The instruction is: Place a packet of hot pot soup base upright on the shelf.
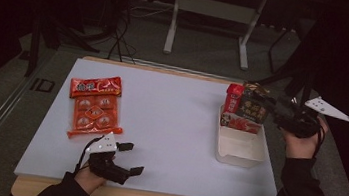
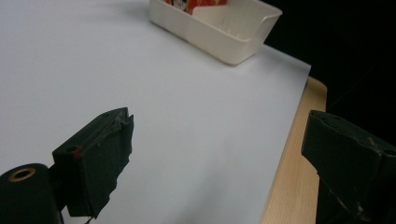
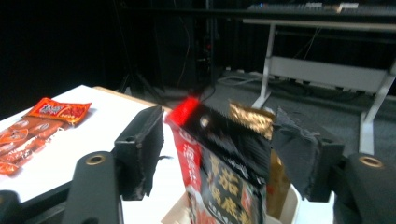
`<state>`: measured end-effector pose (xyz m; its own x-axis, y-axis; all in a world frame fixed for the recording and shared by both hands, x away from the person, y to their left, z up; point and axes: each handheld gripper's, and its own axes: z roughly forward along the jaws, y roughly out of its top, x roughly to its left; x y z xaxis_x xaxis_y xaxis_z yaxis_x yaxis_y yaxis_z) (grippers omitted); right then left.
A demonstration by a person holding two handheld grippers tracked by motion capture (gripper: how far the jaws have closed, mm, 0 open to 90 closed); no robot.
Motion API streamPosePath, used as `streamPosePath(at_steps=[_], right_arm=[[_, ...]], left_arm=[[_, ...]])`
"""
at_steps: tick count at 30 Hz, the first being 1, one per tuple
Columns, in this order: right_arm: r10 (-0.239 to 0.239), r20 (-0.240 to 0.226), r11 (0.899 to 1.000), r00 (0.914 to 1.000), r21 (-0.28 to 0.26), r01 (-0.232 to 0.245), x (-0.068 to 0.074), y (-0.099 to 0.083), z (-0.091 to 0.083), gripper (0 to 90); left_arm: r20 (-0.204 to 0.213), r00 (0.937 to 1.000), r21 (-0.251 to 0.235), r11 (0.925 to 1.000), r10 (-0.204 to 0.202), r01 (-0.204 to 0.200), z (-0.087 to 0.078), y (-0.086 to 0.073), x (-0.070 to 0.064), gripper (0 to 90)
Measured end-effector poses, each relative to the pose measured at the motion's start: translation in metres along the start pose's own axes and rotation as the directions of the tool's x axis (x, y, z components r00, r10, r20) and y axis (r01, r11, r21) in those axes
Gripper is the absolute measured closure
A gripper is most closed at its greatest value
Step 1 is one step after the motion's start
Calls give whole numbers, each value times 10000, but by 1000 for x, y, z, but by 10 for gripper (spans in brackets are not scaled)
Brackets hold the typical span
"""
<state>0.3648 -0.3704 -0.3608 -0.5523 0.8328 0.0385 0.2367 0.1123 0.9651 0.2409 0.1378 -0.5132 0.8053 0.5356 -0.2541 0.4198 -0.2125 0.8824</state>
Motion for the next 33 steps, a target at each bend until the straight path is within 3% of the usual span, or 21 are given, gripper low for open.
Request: streamPosePath(at_steps=[3,6,8,11,12,13,15,17,22,24,25,33], right_arm=[[-120,-104,9998,9999,-165,118,10,6,-3,310],[-65,-680,9996,9977,-272,46,28,9,-5,284],[51,-865,9998,9962,-211,-70,31,8,-5,266],[635,-1711,9980,9832,116,-624,47,-3,-1,163],[635,-1711,9980,9832,116,-624,47,-3,-1,163],[724,-2178,9971,9733,369,-659,57,-11,3,128],[642,-2242,9974,9724,473,-550,62,-15,5,128],[661,-2711,9962,9603,720,-482,72,-22,8,123],[307,-3421,9952,9392,980,32,93,-37,12,138],[287,-3488,9954,9367,957,51,95,-38,12,140],[343,-3647,9954,9305,955,8,98,-42,11,141],[128,-3757,9932,9266,1124,318,109,-53,3,142]], left_arm=[[-98,10000,197,9998,2,-1,1,0,-1,86],[-186,9998,283,9996,24,-18,0,1,0,86],[-213,9998,180,9998,7,-3,-2,1,0,86],[-212,9998,99,9999,30,-28,-4,3,1,87],[-245,9997,122,9999,69,-66,-4,3,1,87],[-288,9995,127,9999,105,-101,-5,3,1,88],[-308,9995,218,9997,73,-66,-4,2,1,87],[-300,9995,272,9996,73,-65,-4,2,1,88],[-308,9993,345,9992,190,-179,-5,4,0,94],[-339,9993,307,9994,183,-173,-6,4,0,94],[-290,9994,296,9994,175,-166,-7,5,1,95],[-493,9987,295,9995,132,-117,-17,9,7,134]])
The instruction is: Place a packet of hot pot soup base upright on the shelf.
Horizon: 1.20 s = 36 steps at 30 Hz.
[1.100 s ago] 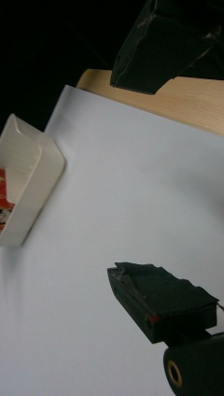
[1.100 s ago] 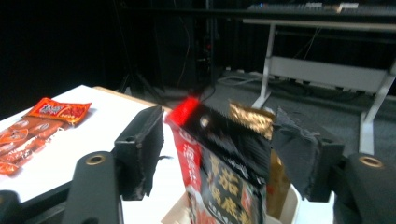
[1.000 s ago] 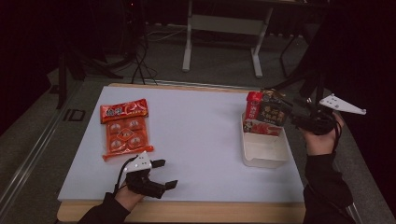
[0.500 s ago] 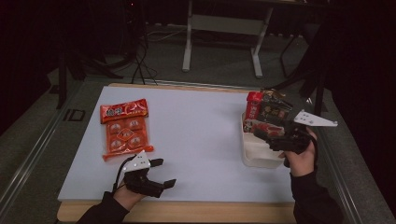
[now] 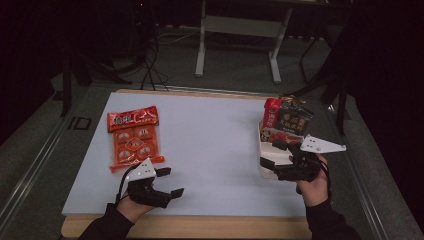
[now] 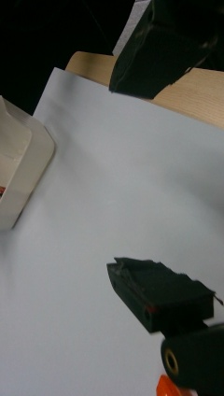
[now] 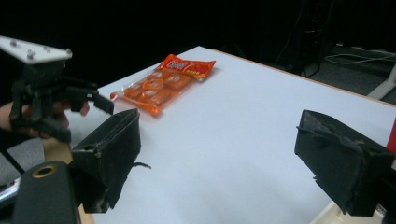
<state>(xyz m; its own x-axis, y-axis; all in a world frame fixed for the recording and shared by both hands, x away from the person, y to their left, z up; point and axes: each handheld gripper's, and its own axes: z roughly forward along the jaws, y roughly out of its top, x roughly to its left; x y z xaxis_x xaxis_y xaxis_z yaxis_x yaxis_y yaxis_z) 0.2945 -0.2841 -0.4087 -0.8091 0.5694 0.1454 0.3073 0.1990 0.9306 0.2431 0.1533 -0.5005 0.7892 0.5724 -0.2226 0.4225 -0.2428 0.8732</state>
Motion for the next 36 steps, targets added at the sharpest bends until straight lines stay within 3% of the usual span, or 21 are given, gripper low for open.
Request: streamPosePath(at_steps=[6,11,14,15,18,19,20,22,26,27,28,29,31,32,34,36], right_arm=[[39,-92,10000,9999,31,-39,3,-4,0,142],[20,-172,10000,9999,-31,-21,6,-5,0,142],[-1,-182,10000,9998,-41,0,8,-5,-1,142],[-53,-234,10000,9997,-80,51,9,-4,-1,142],[-63,-301,9999,9995,-117,59,10,-4,-1,142],[-115,-282,9999,9995,-105,112,11,-4,-1,142],[-147,-299,9999,9994,-78,145,12,-5,-1,144],[-163,-347,9998,9993,-68,161,13,-5,-1,144],[-155,-458,9998,9988,-86,152,16,-6,1,145],[-155,-458,9998,9988,-86,152,16,-6,1,145],[-163,-452,9999,9988,-62,161,16,-6,1,145],[-153,-469,9999,9988,-40,151,16,-6,2,145],[-105,-513,9999,9986,-20,104,15,-8,3,145],[-69,-531,10000,9986,24,70,15,-8,4,145],[-57,-562,9999,9984,88,62,15,-9,6,145],[-99,-649,9999,9978,126,108,16,-9,7,145]], left_arm=[[-246,9997,-21,10000,27,-28,-7,3,5,162],[-635,9980,-120,9999,-24,16,-18,5,13,245],[-1029,9947,-208,9998,-22,0,-27,8,19,296],[-1190,9929,-240,9997,-33,5,-30,9,21,366],[-1558,9877,-357,9993,-112,57,-41,13,29,446],[-1836,9828,-416,9991,-189,115,-47,15,34,464],[-1836,9828,-416,9991,-189,115,-47,15,34,486],[-2114,9772,-381,9992,-206,129,-52,16,39,511],[-2815,9585,-261,9989,-450,392,-62,16,51,604],[-2815,9585,-261,9989,-450,392,-62,16,51,617],[-3195,9466,-188,9990,-443,404,-64,15,56,617],[-3225,9451,-193,9986,-523,487,-66,14,60,654],[-3515,9343,-129,9982,-589,580,-69,12,67,718],[-3514,9334,-133,9973,-723,722,-70,11,73,745],[-3913,9171,-25,9967,-755,810,-73,9,82,791],[-4072,9092,25,9954,-868,961,-75,8,91,842]])
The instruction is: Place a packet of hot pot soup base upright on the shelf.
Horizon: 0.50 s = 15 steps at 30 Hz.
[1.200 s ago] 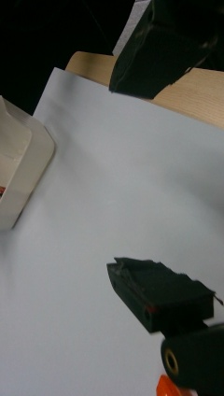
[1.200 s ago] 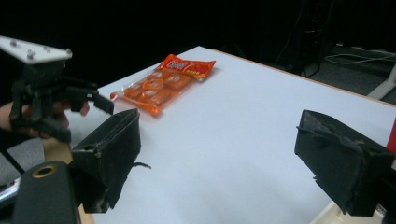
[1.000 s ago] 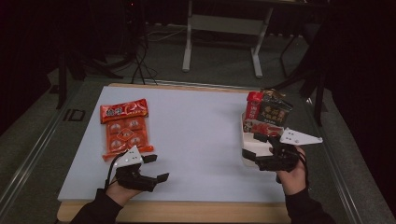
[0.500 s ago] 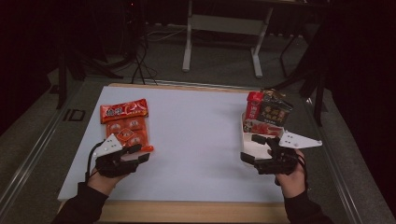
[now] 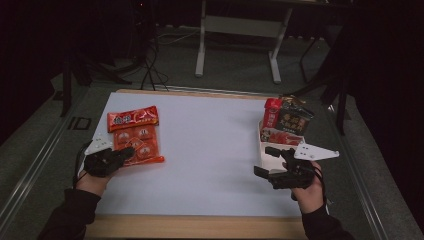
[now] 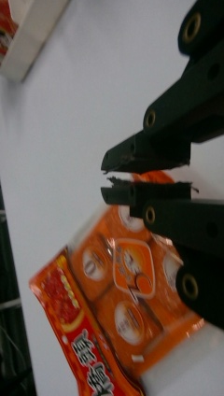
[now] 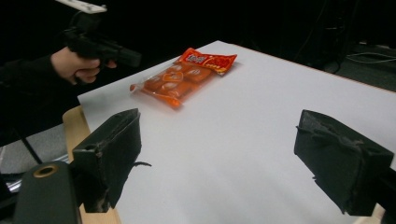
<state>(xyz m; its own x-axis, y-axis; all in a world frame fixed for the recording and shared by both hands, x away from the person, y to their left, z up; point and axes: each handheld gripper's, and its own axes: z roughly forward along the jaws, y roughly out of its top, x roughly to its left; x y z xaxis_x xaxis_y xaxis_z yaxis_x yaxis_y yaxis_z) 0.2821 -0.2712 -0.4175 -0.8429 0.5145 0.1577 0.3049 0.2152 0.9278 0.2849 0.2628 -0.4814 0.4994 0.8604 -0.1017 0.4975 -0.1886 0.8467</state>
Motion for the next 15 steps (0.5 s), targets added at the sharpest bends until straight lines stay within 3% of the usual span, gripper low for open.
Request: streamPosePath(at_steps=[5,8,9,12,15], right_arm=[[-70,-114,10000,9999,-29,70,3,1,1,145],[-33,-118,10000,9999,-3,33,2,0,2,145],[-33,-118,10000,9999,-3,33,2,0,2,145],[-34,-113,10000,9999,46,34,2,-1,2,145],[-27,-126,10000,9999,64,28,3,-2,2,145]], left_arm=[[-551,9983,297,9993,-193,210,6,1,18,896],[-1088,9934,394,9984,-351,396,13,2,35,896],[-1088,9934,394,9984,-351,396,13,2,35,896],[-1284,9883,381,9955,-817,873,21,1,53,896],[-1520,9836,369,9940,-966,1033,28,-2,66,896]])
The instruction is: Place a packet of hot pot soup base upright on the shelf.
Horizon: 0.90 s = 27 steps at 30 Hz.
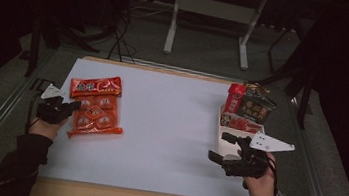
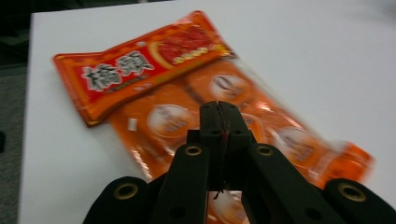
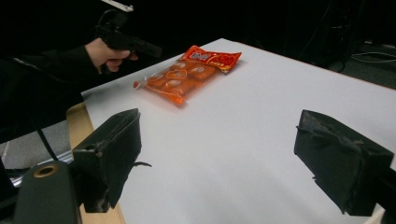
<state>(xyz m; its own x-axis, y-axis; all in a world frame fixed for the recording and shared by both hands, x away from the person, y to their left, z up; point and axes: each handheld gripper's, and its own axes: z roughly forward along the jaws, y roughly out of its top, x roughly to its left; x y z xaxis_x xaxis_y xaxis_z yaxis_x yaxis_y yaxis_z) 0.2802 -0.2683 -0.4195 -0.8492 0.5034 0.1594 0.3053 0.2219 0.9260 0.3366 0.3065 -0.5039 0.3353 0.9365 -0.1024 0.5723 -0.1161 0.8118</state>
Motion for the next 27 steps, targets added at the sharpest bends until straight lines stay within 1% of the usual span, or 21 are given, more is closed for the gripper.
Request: streamPosePath(at_steps=[1,3,4,5,6,7,8,9,11,12,13,15,18,19,20,21,22,23,25,26,27], right_arm=[[-9,9,10000,10000,12,9,0,0,0,145],[-14,-20,10000,10000,13,14,0,0,1,145],[-19,-29,10000,10000,4,19,0,0,1,145],[-22,-33,10000,10000,6,22,1,0,1,145],[-30,-45,10000,10000,14,30,1,0,1,145],[-16,-55,10000,10000,27,16,1,0,2,145],[-8,-62,10000,10000,33,9,1,0,2,145],[-23,-70,10000,10000,58,23,1,0,2,145],[15,-91,10000,10000,78,-14,0,-1,3,145],[23,-92,10000,10000,90,-22,0,-1,3,145],[7,-88,9999,10000,109,-6,0,-1,4,145],[-13,-105,9999,9999,134,14,1,-1,4,145],[-21,-108,9999,9999,146,22,1,-1,5,145],[5,-130,9999,9999,138,-4,0,-2,5,146],[5,-133,9999,9999,143,-3,0,-2,5,146],[-9,-117,9999,9999,157,11,1,-2,5,146],[-7,-123,9999,9999,158,8,1,-1,5,146],[5,-145,9999,9999,157,-2,1,-1,4,146],[-36,-105,9999,9999,142,38,1,-1,4,146],[-37,-102,9999,9999,131,38,1,-1,3,146],[-3,-125,9999,9999,109,4,0,-1,3,146]], left_arm=[[-194,9998,-54,10000,-26,25,3,0,3,897],[-200,9998,-74,9999,-99,98,9,-1,11,898],[-200,9998,-74,9999,-99,98,9,-1,11,898],[-438,9990,0,10000,-66,66,15,-2,17,899],[-542,9985,16,10000,-23,24,18,-3,20,899],[-610,9981,54,10000,-72,75,21,-3,22,899],[-697,9975,185,9998,-72,85,24,-3,24,899],[-913,9958,305,9995,-40,68,27,-4,26,899],[-958,9954,380,9993,0,36,32,-4,29,899],[-1089,9941,453,9990,17,33,34,-3,31,899],[-1075,9942,453,9990,-3,52,36,-3,32,899],[-1316,9913,572,9983,-8,84,39,-2,35,899],[-1384,9904,637,9979,5,84,42,-1,38,899],[-1385,9903,737,9970,-134,238,46,-2,41,899],[-1476,9890,834,9962,-123,248,48,-3,41,899],[-1380,9903,911,9954,-155,283,50,-3,41,899],[-1282,9917,1058,9940,-122,259,52,-4,40,899],[-1408,9900,1184,9928,1,167,55,-5,38,899],[-1469,9891,1179,9928,-45,220,56,-5,38,899],[-1443,9892,1194,9919,-248,423,57,-5,38,899],[-1443,9892,1194,9919,-248,423,57,-5,38,900]])
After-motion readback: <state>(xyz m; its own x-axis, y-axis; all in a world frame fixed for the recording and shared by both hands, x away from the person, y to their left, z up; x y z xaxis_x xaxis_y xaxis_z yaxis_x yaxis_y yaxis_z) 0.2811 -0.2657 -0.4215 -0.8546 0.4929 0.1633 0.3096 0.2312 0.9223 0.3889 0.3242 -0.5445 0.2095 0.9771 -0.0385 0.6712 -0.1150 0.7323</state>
